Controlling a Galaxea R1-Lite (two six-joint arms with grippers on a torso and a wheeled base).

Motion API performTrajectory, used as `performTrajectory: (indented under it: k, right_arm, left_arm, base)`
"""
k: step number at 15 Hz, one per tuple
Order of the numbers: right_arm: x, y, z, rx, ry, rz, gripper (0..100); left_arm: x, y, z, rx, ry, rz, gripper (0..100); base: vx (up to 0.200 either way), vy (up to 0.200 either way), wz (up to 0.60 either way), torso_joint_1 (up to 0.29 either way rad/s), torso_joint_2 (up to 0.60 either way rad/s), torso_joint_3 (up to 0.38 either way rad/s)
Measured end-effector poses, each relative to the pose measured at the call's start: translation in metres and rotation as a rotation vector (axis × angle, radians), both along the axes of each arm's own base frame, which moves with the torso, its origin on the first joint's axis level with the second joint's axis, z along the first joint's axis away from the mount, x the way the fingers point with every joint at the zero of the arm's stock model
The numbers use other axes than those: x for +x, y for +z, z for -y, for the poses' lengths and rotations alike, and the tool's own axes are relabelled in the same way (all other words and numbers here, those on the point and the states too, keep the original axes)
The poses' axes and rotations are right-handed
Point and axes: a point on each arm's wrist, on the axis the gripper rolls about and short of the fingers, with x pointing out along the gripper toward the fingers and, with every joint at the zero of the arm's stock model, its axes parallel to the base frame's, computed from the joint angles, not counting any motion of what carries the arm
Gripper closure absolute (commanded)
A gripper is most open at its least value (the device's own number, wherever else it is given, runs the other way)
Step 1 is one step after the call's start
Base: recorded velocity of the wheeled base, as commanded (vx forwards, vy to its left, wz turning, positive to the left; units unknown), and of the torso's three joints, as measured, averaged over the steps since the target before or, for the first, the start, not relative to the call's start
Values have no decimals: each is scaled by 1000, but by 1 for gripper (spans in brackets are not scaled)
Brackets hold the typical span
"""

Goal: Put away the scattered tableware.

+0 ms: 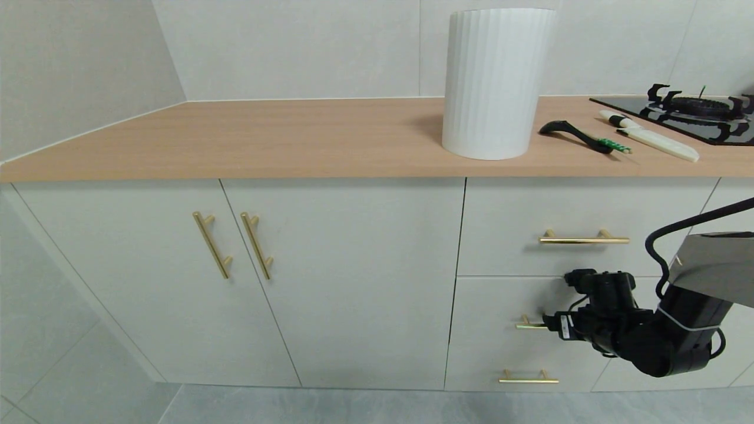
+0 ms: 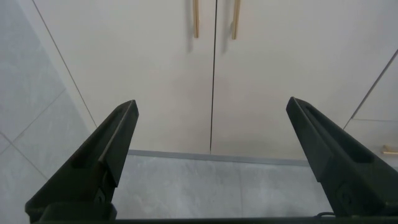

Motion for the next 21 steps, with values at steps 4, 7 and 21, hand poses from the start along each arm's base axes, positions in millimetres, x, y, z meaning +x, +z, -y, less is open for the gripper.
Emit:
performTrajectory:
  k: [4,7,21]
  right_arm:
    - [-13,0,1,-53,53,-50,0]
    - [-27,11,2,-60,85,-134,0]
    - [-103,196,-1,122,237,-58,0]
  left_arm:
    - [0,0,0,0,0,0,0]
    - [0,0,0,0,0,0,0]
    - [0,0,0,0,0,0,0]
  base:
    - [0,0,0,0,0,0]
    - [0,0,0,0,0,0]
    - [0,0,0,0,0,0]
